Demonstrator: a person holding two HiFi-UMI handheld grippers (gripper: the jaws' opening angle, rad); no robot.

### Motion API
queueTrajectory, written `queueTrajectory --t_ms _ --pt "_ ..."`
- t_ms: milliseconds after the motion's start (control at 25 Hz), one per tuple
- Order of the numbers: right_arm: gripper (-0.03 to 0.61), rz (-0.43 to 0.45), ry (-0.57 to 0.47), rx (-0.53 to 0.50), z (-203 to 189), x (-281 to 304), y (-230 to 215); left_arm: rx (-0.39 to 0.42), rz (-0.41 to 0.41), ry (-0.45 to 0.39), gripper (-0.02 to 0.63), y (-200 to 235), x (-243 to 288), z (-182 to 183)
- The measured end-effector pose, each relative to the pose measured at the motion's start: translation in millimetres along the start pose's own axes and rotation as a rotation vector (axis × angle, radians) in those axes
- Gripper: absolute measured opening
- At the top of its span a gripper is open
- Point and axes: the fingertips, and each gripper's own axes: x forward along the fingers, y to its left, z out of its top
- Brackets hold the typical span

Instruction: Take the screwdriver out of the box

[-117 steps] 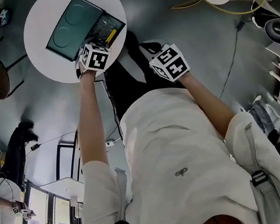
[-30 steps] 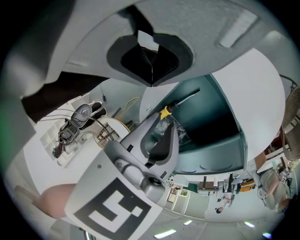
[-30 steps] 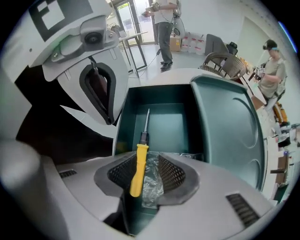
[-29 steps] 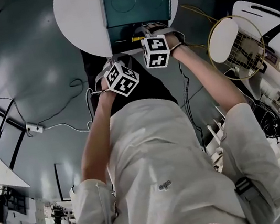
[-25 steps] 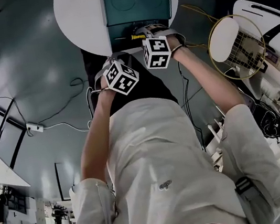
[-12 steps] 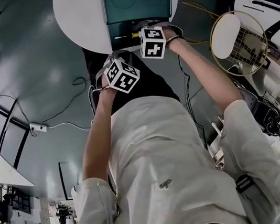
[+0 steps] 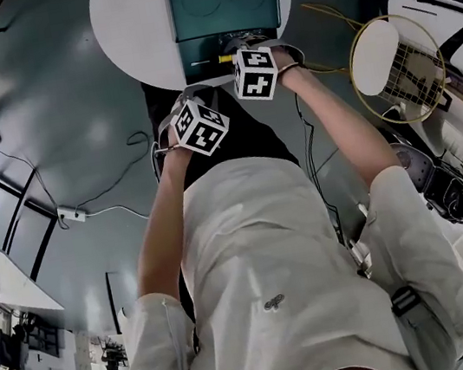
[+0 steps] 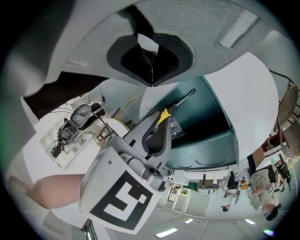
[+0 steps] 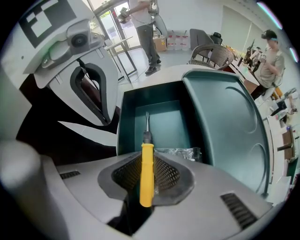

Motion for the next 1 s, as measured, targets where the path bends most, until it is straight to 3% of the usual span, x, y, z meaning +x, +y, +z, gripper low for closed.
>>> queueTrajectory --t_ms 400,760,1000 --pt "0.083 -0.069 -0.107 0.081 5 -41 4 -0.007 0.062 -0.063 0.011 0 -34 7" --pt "0.081 -0.159 -0.334 0.291 1 -95 5 -0.09 0.164 -0.168 0.011 2 -73 27" --pt "0.081 -0.21 -0.466 0.388 -4 -131 15 -0.081 0.208 -0.25 0.011 -11 -95 51"
